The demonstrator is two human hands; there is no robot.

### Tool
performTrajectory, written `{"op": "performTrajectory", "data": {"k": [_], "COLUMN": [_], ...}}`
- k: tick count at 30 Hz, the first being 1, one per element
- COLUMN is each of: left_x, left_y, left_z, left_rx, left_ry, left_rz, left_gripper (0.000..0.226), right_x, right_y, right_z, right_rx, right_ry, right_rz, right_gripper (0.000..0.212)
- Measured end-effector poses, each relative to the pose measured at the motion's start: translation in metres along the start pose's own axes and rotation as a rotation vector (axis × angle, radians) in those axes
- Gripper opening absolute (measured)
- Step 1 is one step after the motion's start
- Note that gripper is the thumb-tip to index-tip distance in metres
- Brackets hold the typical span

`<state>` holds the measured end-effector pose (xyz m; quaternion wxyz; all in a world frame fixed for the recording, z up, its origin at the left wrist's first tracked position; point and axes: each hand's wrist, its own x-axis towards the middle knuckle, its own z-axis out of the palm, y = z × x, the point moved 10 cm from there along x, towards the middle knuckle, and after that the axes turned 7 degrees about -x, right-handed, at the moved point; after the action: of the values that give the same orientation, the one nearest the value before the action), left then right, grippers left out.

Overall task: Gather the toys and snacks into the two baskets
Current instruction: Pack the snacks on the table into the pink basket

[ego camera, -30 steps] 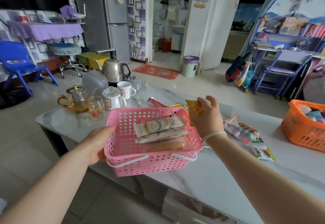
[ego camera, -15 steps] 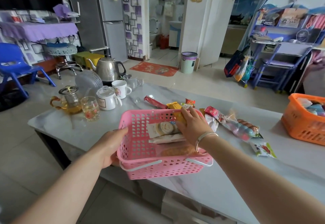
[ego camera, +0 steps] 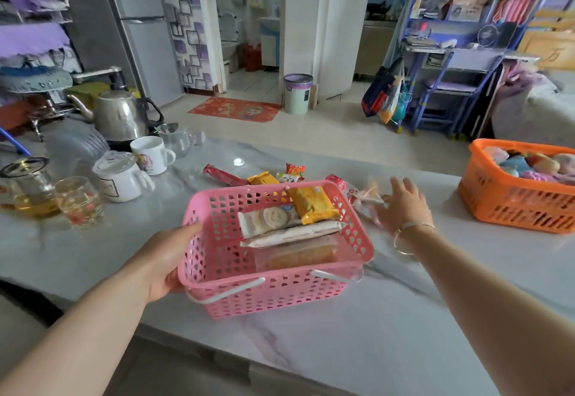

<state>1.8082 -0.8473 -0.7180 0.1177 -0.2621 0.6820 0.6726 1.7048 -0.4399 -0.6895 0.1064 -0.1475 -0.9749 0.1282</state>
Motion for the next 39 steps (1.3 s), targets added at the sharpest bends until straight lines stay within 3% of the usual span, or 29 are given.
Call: {"op": "performTrajectory", "data": {"k": [3, 5, 8, 12, 17, 20, 27, 30, 32, 35, 38, 39], "left_x": [0.005, 0.008, 0.012, 0.016, 0.020, 0.021, 0.009, -0.002, -0.011, -0.027, -0.041, -0.047], "left_y": [0.000, 0.001, 0.002, 0.005, 0.005, 0.004, 0.003, 0.005, 0.007, 0.009, 0.010, 0.011], "left_z": [0.003, 0.004, 0.006, 0.009, 0.012, 0.010, 0.010, 0.010, 0.009, 0.009, 0.015, 0.016], "left_rx": [0.001, 0.002, 0.004, 0.007, 0.000, -0.001, 0.028, 0.038, 0.029, 0.029, 0.024, 0.017], "left_ry": [0.009, 0.017, 0.024, 0.009, 0.004, 0.009, 0.001, -0.009, -0.009, -0.013, -0.034, -0.036], "left_rz": [0.000, 0.000, -0.002, -0.003, -0.004, 0.000, 0.016, 0.033, 0.038, 0.050, 0.049, 0.050], "left_gripper": [0.036, 0.036, 0.034, 0.034, 0.035, 0.035, 0.036, 0.036, 0.035, 0.037, 0.043, 0.043], "right_x": [0.009, 0.016, 0.027, 0.041, 0.042, 0.035, 0.011, 0.006, 0.001, -0.022, -0.050, -0.058], "right_y": [0.026, 0.031, 0.038, 0.047, 0.051, 0.044, 0.028, 0.019, 0.009, -0.025, -0.075, -0.092], "right_z": [0.050, 0.077, 0.097, 0.109, 0.105, 0.091, 0.029, -0.016, -0.049, -0.114, -0.148, -0.151], "right_rx": [-0.265, -0.367, -0.459, -0.459, -0.453, -0.521, -0.461, -0.306, -0.102, 0.081, 0.555, 0.611], "right_ry": [-0.121, -0.191, -0.230, -0.261, -0.128, -0.028, -0.015, 0.003, 0.033, 0.153, 0.118, 0.098], "right_rz": [-0.030, -0.054, -0.039, 0.013, -0.022, -0.064, -0.160, -0.119, -0.092, -0.071, -0.086, -0.099], "right_gripper": [0.074, 0.091, 0.101, 0.090, 0.063, 0.048, 0.026, 0.017, 0.030, 0.028, 0.028, 0.025]}}
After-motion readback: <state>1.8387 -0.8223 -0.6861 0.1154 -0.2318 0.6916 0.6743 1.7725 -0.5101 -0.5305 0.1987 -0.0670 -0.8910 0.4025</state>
